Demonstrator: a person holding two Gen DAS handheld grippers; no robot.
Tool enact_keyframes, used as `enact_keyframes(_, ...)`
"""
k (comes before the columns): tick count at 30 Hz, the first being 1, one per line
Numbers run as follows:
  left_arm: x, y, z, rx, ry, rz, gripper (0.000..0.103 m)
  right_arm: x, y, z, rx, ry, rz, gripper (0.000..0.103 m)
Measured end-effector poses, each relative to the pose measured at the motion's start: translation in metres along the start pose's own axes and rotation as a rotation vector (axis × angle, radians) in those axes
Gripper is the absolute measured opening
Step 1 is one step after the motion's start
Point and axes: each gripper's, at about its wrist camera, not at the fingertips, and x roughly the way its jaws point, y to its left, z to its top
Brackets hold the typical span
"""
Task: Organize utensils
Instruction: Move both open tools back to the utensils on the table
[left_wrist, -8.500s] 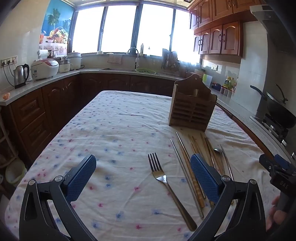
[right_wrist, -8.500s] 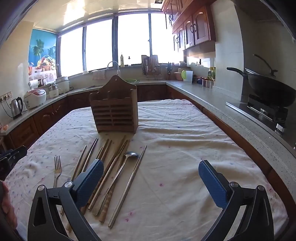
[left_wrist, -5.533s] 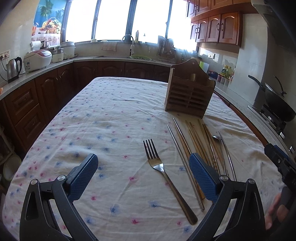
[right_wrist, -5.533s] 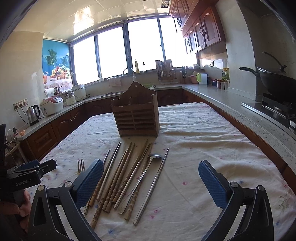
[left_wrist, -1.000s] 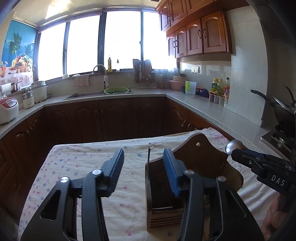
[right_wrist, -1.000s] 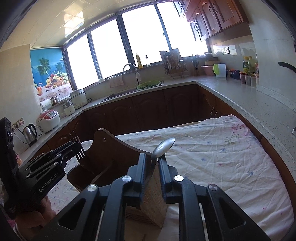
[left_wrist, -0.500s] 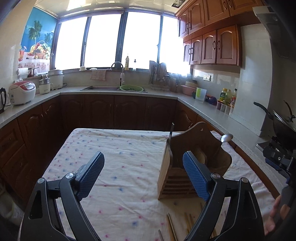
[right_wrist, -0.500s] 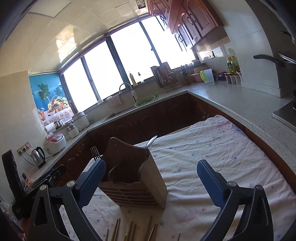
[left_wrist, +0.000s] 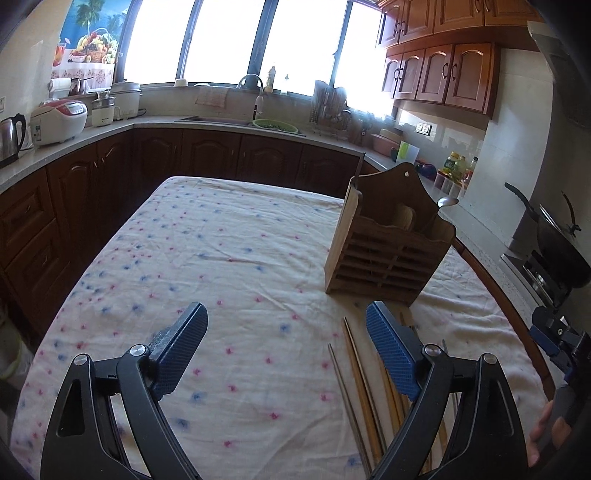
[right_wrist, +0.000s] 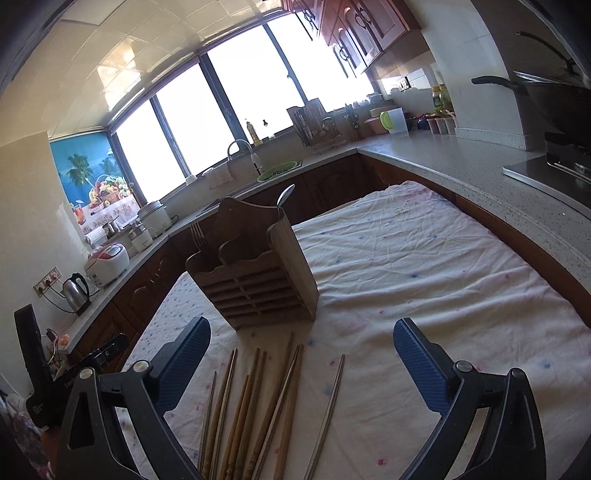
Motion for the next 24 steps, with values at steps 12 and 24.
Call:
enact_keyframes(12,0.007,-0.006,-0.026,0.024,0.116,0.034,0.090,-0.008,0.001,-0.032,-0.032,0.056,-0.041,0.100)
enact_keyframes(24,0.033,-0.018,-0.029,0.050,0.202,0.004,0.080,0.010,0.003,-0.037,-0.058,0.118,-0.060,0.078)
